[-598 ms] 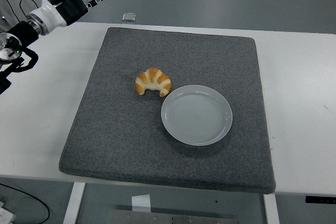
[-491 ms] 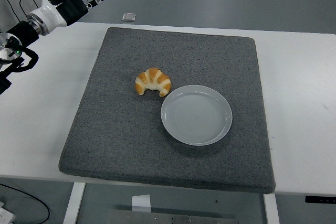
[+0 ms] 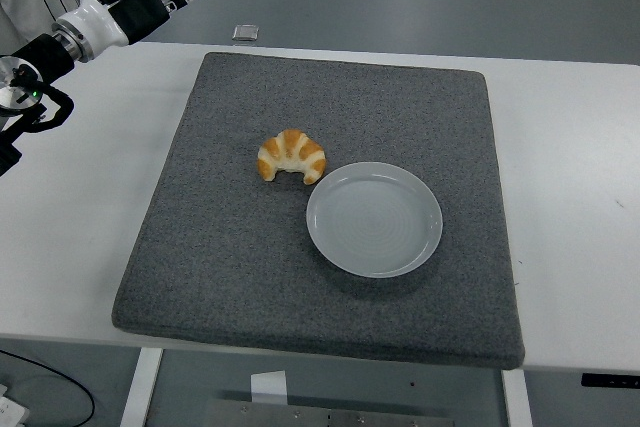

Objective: Place the bread on the plate

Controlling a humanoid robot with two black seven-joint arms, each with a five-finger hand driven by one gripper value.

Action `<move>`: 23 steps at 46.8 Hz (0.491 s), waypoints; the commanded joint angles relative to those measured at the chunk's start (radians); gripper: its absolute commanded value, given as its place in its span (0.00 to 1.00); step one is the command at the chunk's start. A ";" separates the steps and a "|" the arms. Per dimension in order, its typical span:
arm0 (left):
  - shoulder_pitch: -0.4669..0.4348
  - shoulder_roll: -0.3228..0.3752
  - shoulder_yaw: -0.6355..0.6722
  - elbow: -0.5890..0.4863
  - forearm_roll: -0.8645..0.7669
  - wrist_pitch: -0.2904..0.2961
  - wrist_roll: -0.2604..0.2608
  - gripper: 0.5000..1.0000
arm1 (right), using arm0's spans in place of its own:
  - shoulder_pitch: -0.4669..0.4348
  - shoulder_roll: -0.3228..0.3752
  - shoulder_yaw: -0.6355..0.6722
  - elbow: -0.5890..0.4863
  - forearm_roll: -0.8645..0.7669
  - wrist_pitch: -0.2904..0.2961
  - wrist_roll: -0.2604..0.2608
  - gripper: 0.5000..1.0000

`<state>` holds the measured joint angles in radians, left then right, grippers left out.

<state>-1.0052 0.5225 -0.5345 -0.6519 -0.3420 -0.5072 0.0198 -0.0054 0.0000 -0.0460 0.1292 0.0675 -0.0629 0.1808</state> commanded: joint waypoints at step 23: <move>-0.029 0.019 0.011 -0.044 0.087 -0.011 -0.046 1.00 | 0.001 0.000 0.000 0.000 0.000 0.000 0.000 0.86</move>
<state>-1.0257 0.5383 -0.5237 -0.6891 -0.2927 -0.5160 -0.0140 -0.0053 0.0000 -0.0460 0.1289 0.0675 -0.0629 0.1809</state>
